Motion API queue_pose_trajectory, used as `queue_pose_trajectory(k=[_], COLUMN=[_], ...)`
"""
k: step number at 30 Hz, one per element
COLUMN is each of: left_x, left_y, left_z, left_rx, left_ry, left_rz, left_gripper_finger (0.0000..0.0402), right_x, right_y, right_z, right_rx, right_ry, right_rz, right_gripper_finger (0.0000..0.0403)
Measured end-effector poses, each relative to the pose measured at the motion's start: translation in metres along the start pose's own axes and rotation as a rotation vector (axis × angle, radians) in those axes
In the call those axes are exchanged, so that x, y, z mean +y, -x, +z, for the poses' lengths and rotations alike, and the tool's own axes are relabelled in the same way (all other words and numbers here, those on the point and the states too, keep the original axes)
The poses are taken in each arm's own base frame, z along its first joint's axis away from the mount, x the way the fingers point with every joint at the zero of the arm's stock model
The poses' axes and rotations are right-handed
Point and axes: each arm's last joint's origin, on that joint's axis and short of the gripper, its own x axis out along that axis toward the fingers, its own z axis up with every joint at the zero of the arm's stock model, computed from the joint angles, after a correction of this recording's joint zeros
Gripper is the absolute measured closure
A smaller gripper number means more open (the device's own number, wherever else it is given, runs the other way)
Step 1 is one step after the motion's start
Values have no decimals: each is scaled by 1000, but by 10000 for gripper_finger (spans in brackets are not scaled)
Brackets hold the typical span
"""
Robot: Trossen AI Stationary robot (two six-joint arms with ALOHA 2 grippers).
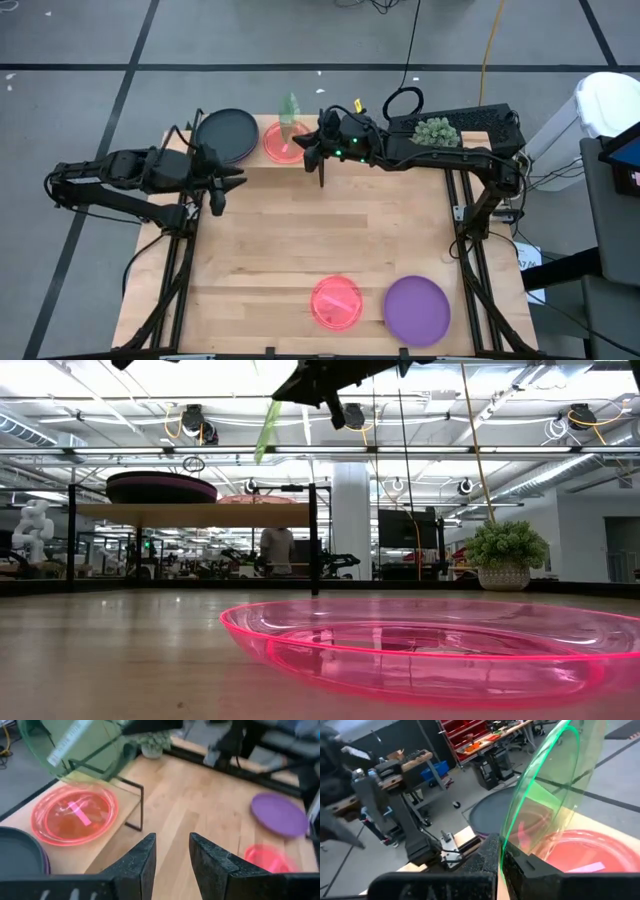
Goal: Place and stack plates onto a shelf
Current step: Stack the green plate on the pink plate
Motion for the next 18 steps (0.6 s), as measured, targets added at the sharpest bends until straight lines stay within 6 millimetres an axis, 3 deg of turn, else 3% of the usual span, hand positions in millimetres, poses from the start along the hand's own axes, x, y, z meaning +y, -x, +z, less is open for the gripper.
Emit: queue_pose_trajectory(k=[3,9,13,18], left_x=[-1,-1,0,0], left_y=[4,4,-6,-19], left_z=[-2,-10,-27,-43], left_rx=[-3,-80,-165,-238], left_ry=[-58,-98,-41,64], left_rz=[-21,-73,-141,-200], left_gripper_finger=[280,280,280,280], right_x=[0,14,17,9], right_y=[3,13,19,12], right_z=[5,40,55,60], right_rx=[-12,-22,45,110], right_ry=[-41,-21,33,29], right_rz=[-1,4,-34,-62], right_gripper_finger=[403,403,403,403])
